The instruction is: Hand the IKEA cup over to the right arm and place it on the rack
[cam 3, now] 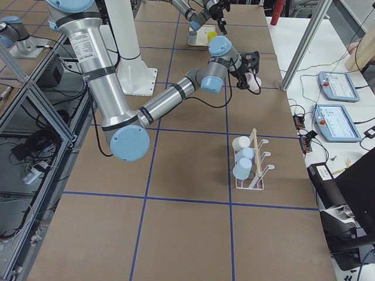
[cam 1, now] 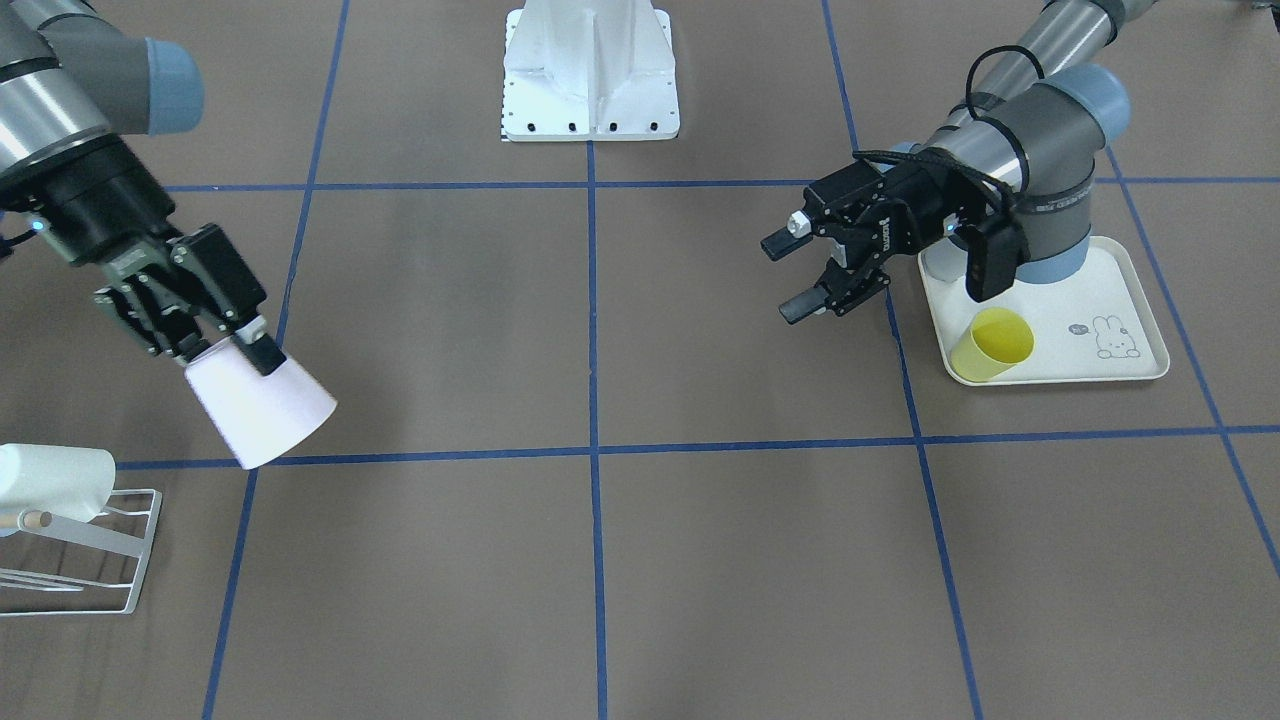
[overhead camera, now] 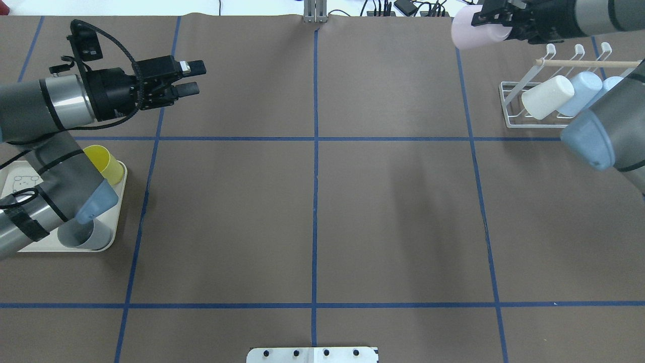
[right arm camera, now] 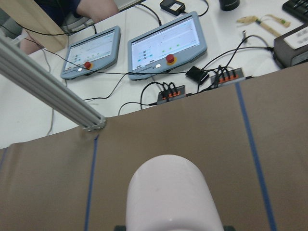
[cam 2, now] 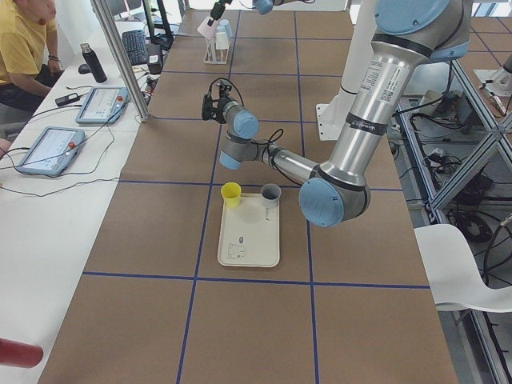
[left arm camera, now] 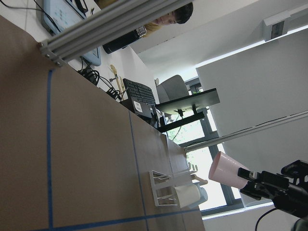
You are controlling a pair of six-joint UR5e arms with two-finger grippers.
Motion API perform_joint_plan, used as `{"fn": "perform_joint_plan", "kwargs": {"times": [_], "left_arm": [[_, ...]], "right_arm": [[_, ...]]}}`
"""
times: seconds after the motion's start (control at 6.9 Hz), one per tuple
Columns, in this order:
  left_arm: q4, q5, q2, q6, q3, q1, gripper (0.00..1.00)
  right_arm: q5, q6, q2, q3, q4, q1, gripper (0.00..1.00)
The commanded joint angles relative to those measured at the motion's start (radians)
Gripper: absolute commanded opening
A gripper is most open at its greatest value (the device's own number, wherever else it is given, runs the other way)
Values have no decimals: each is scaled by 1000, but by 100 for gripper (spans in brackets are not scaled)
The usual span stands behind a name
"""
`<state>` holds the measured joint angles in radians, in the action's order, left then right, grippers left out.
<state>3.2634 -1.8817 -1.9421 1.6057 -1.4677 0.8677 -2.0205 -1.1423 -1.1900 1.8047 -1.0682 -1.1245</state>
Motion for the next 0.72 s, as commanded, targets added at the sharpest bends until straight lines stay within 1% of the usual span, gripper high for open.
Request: {"fn": "perform_joint_plan", "kwargs": {"times": [0.0,0.14,0.29,0.43,0.58], "left_arm": [[-59,-104,58,-189,-3,123,99],[-67,-125,99,-261,-8,146,99],[-74,-125,132,-333,-13,152,99],[-141,-123,133,-345,-34,171,99],[-171,-120,135,-345,-51,171,99]], "right_arm": [[-108,209,146,-193,-168,-139,0],[-232,363,221,-373,-171,-226,0],[-298,456,295,-515,-186,-259,0],[-296,516,328,-591,-244,-258,0],[-299,668,338,-632,-341,-271,0]]}}
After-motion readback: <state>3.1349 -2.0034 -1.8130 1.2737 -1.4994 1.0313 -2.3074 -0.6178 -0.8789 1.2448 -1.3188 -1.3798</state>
